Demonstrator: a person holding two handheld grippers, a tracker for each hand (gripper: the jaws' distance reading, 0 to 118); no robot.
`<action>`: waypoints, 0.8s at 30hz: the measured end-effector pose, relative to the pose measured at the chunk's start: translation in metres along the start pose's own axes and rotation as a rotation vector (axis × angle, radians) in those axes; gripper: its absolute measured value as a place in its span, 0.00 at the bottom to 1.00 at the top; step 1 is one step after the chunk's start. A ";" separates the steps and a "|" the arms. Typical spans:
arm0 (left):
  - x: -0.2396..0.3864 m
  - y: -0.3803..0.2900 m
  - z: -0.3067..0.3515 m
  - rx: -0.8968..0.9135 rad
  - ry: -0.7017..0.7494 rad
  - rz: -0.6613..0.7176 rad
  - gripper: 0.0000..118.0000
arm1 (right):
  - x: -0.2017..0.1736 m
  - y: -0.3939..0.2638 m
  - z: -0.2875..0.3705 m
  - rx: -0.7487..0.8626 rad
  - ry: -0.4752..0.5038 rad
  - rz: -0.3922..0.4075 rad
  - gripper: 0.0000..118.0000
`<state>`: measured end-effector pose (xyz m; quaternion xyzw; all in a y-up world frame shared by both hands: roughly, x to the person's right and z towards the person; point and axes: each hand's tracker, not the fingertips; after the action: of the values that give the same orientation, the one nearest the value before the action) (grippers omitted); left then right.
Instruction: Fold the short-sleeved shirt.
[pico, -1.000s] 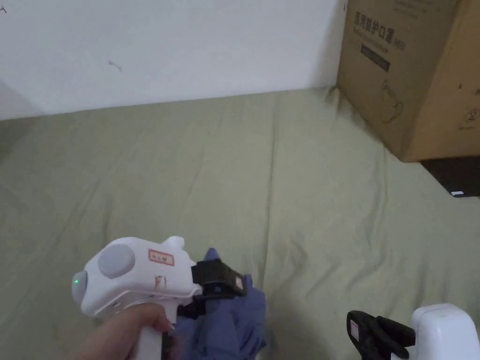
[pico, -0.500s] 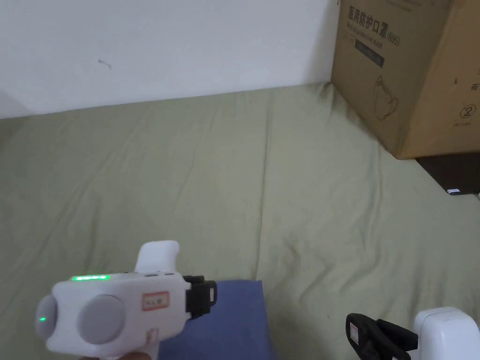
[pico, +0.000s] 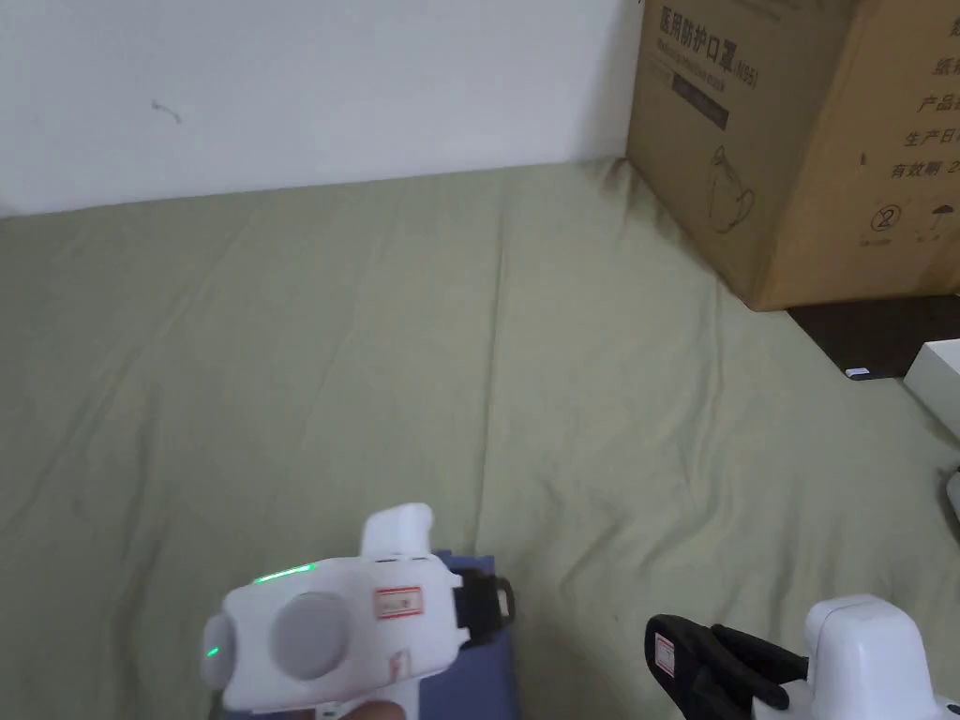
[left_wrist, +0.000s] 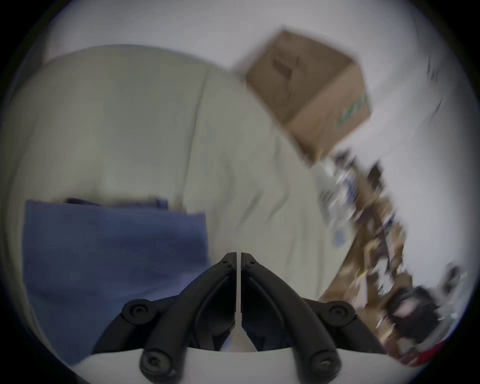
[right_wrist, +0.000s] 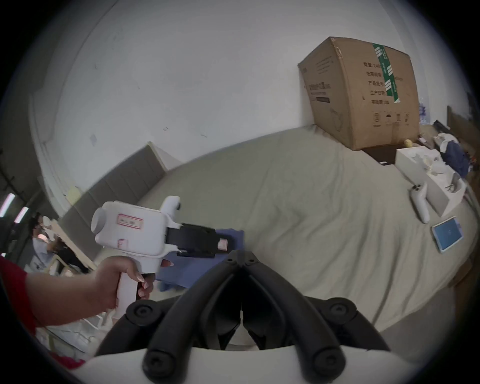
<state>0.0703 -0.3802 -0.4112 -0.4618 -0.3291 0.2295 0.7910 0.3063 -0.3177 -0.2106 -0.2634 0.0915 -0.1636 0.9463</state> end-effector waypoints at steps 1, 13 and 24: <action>0.003 0.002 0.025 0.108 0.034 -0.029 0.02 | -0.002 0.004 0.004 0.019 0.051 -0.022 0.00; 0.038 -0.055 0.249 0.968 0.460 -0.480 0.02 | -0.092 0.042 0.043 0.702 -0.101 0.303 0.00; 0.012 -0.091 0.240 0.957 0.629 -0.463 0.00 | -0.083 0.003 0.006 0.551 -0.353 0.242 0.00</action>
<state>-0.0921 -0.2754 -0.2411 -0.0179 -0.0322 0.0268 0.9990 0.2309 -0.2828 -0.2000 -0.0095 -0.0907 -0.0206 0.9956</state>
